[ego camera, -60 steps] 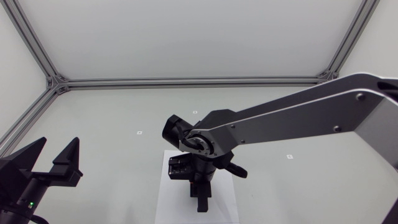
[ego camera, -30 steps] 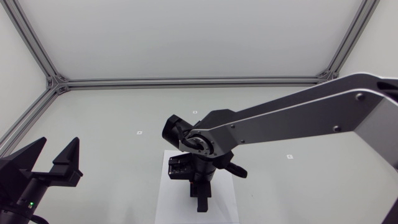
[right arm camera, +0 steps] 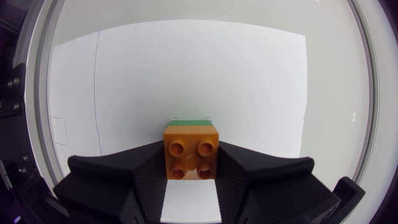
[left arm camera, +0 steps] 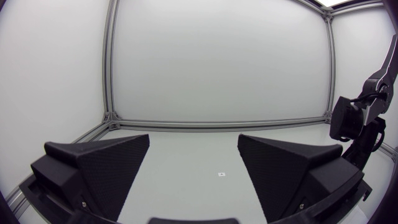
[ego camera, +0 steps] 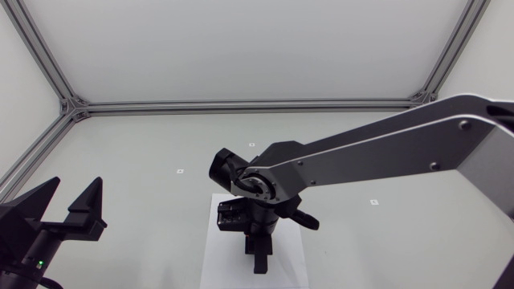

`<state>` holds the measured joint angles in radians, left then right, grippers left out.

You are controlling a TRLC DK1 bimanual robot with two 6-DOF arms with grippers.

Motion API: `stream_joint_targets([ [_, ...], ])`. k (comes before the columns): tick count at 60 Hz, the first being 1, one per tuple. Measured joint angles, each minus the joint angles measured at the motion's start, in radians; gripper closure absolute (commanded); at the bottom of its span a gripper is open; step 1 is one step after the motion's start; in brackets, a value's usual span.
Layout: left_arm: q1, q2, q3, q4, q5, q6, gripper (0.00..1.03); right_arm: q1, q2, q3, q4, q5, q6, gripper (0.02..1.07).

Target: Pick up the orange 2x2 brick with the right arm and stack it on top of the green 2x2 brick in the center

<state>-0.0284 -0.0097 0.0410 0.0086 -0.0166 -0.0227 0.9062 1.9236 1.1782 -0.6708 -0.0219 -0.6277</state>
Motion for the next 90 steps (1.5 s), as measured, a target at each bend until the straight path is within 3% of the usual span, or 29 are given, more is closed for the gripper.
stream_joint_targets([
  [11, 0.0, 0.0, 0.0, 0.0, 0.0, 0.0, 0.04, 0.005, 0.0, 0.0, -0.002, 0.0, 0.0, 0.73],
  [27, 0.0, 0.0, 0.0, 0.0, 0.0, 0.0, 0.04, 0.005, 0.0, 0.001, -0.002, 0.0, 0.004, 0.06],
  [57, 0.0, 0.0, 0.0, 0.0, 0.0, 0.0, 0.04, 0.001, -0.076, 0.007, -0.046, 0.0, 0.019, 0.06],
  [76, 0.0, 0.0, 0.0, 0.0, 0.0, 0.0, 0.04, -0.022, -0.297, 0.021, -0.164, -0.004, 0.03, 0.06],
  [90, 0.0, 0.0, 0.0, 0.0, 0.0, 0.0, 0.04, -0.185, -0.517, 0.021, -0.182, -0.003, 0.082, 0.06],
])
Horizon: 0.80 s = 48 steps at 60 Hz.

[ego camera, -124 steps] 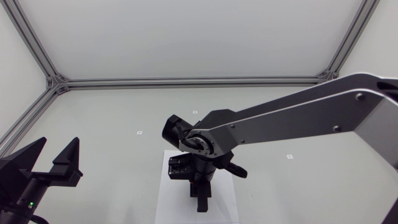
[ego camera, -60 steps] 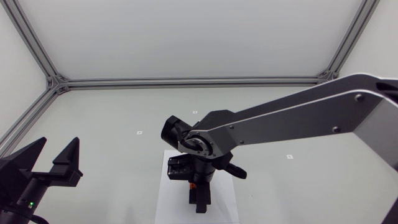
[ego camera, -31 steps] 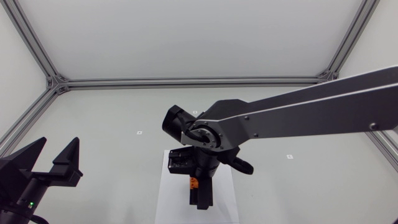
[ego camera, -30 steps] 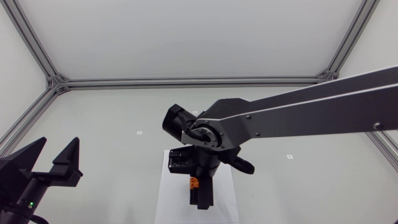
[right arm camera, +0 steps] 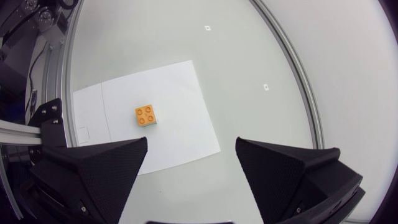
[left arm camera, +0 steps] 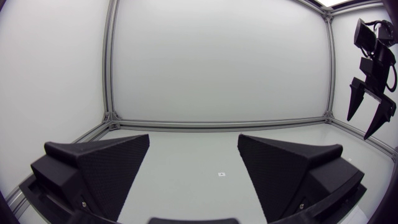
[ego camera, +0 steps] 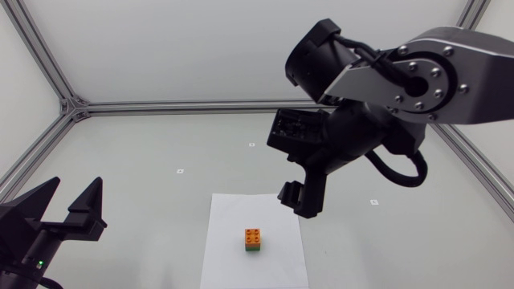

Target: Pick up the orange 2x2 brick with the right arm and stack it on top of the green 2x2 brick in the center

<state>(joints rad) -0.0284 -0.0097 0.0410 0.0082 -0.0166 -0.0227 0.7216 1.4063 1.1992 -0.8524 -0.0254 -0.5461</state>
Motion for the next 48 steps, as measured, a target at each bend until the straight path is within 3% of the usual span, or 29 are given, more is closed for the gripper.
stream_joint_targets([
  [14, 0.0, 0.0, 0.0, 0.0, 0.0, 0.0, 0.04, -0.24, -0.177, -0.057, 0.096, 0.013, 0.095, 0.06],
  [48, 0.0, 0.0, 0.0, 0.0, 0.0, 0.0, 0.04, -0.676, -0.658, -0.528, 0.608, 0.101, 0.166, 0.06],
])
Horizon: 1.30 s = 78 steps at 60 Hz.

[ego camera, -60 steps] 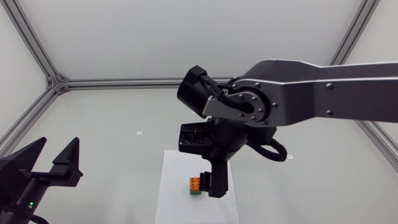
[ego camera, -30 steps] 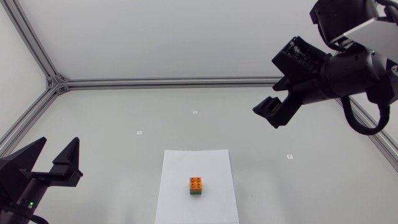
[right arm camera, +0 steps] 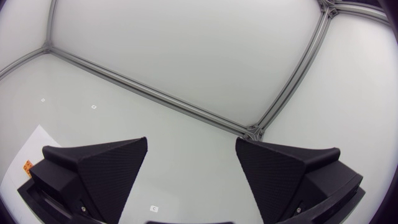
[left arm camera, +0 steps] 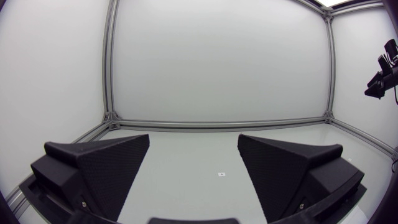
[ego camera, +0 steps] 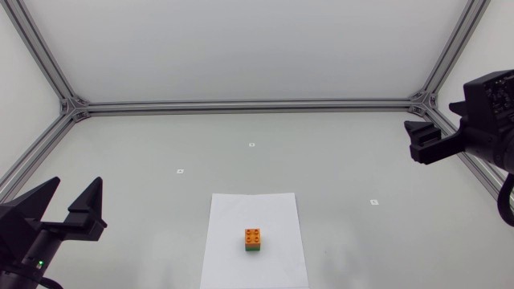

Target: Pick up the orange 2x2 brick with the right arm and stack it on top of the green 2x2 brick in the center

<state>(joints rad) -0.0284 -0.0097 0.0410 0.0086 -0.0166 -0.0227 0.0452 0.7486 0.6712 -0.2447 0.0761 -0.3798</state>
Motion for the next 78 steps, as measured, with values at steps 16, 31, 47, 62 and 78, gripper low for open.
stream_joint_targets([
  [16, 0.0, 0.0, 0.0, 0.0, 0.0, 0.0, 0.04, -0.029, -0.248, -0.235, 0.123, 0.033, 0.021, 0.06],
  [31, 0.0, 0.0, 0.0, 0.0, 0.0, 0.0, 0.04, -0.029, -0.38, -0.345, 0.161, 0.015, 0.1, 0.06],
  [47, 0.0, 0.0, 0.0, 0.0, 0.0, 0.0, 0.04, -0.034, -0.512, -0.455, 0.177, -0.02, 0.188, 0.06],
  [62, 0.0, 0.0, 0.0, 0.0, 0.0, 0.0, 0.04, -0.034, -0.64, -0.566, 0.212, -0.05, 0.278, 0.06],
  [78, 0.0, 0.0, 0.0, 0.0, 0.0, 0.0, 0.04, -0.036, -0.739, -0.649, 0.231, -0.073, 0.35, 0.06],
])
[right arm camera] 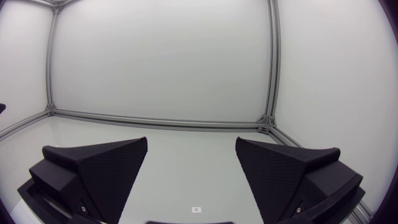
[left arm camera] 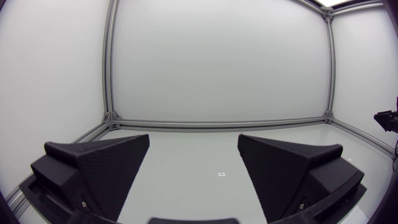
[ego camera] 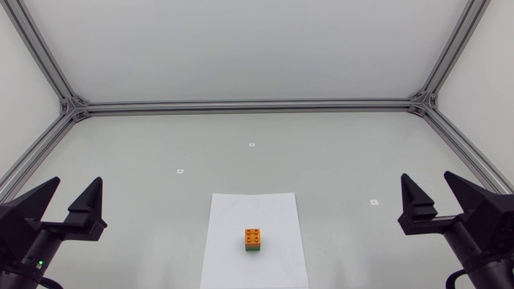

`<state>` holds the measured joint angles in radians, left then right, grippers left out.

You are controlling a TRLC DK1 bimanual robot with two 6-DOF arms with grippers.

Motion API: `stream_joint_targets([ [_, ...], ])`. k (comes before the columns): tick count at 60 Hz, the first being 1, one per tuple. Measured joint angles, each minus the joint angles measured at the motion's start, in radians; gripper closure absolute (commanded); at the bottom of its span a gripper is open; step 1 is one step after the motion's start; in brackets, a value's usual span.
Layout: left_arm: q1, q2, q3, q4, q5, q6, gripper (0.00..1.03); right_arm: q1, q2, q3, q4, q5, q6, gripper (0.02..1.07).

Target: Pick up the orange 2x2 brick with the right arm and stack it on top of the green 2x2 brick in the center

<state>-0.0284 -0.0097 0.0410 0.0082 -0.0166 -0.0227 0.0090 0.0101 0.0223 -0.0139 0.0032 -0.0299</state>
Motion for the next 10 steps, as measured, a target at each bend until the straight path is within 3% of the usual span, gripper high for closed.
stream_joint_targets([
  [10, 0.0, 0.0, 0.0, 0.0, 0.0, 0.0, 0.04, -0.004, -0.005, 0.0, 0.0, 0.0, 0.004, 0.06],
])
